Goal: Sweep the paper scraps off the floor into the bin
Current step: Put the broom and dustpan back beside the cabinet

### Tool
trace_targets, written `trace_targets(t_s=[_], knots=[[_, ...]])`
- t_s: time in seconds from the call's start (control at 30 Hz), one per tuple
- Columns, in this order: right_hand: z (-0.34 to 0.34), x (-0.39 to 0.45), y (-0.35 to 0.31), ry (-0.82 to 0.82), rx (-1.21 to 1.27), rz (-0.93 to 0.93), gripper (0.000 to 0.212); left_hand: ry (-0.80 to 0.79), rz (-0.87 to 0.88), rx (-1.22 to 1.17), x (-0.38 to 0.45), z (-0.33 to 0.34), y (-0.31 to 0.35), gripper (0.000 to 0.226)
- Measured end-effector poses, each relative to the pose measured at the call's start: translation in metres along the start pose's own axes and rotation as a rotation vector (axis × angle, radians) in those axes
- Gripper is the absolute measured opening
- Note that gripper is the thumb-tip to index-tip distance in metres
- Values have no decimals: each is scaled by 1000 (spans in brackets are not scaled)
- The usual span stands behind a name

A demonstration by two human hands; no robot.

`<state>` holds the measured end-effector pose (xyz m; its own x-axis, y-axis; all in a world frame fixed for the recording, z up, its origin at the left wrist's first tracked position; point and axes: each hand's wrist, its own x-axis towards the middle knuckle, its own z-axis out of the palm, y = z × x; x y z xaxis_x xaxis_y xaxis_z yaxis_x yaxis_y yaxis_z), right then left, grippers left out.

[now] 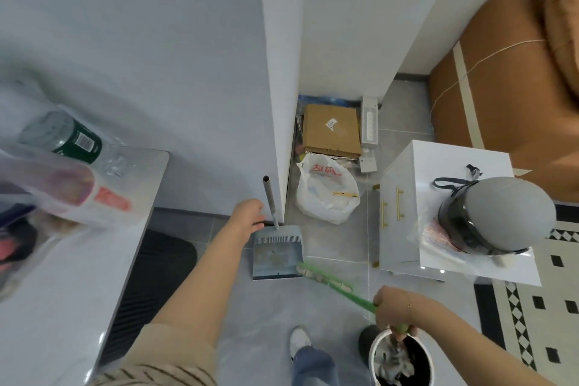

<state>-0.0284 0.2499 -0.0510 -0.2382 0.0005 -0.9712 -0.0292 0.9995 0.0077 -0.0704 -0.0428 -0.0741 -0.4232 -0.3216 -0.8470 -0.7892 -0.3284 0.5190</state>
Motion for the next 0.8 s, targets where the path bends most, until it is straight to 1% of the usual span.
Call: trace_targets(t_s=[0.07, 0.1, 0.17, 0.23, 0.3, 0.33, 0.37, 0.4, 0.47, 0.53, 0.63, 0.73, 0.8], knots=[[-13, -3, -12, -24, -94, -29, 36, 8, 12, 37, -11, -10, -9, 8], [-18, -2, -21, -44, -129, -45, 37, 16, 30, 62, -16, -17, -15, 10], [-27, 2, -40, -71, -194, -80, 38, 51, 87, 112, -23, -26, -26, 25], [-33, 9, -64, -81, -237, -104, 29, 101, 134, 186, -32, -41, -41, 31], [-38, 22, -92, -71, -210, -92, 14, 128, 176, 253, -43, -54, -56, 25], [-41, 29, -107, -42, -191, -87, 8, 130, 200, 287, -48, -60, -64, 22], [-44, 34, -120, 13, -161, -99, 6, 136, 213, 330, -52, -63, -70, 26], [-47, 41, -133, 89, -129, -130, 12, 150, 208, 367, -57, -68, -75, 34], [-56, 52, -154, 233, -12, -213, 24, 159, 218, 403, -61, -75, -81, 39], [-68, 57, -172, 298, 124, -259, 26, 184, 230, 422, -63, -81, -81, 40], [-84, 64, -189, 366, 296, -267, 24, 248, 254, 400, -60, -94, -82, 37], [-98, 75, -196, 438, 355, -276, 18, 258, 265, 351, -58, -98, -85, 36], [-104, 82, -198, 586, 362, -323, 13, 246, 255, 324, -58, -100, -87, 36]])
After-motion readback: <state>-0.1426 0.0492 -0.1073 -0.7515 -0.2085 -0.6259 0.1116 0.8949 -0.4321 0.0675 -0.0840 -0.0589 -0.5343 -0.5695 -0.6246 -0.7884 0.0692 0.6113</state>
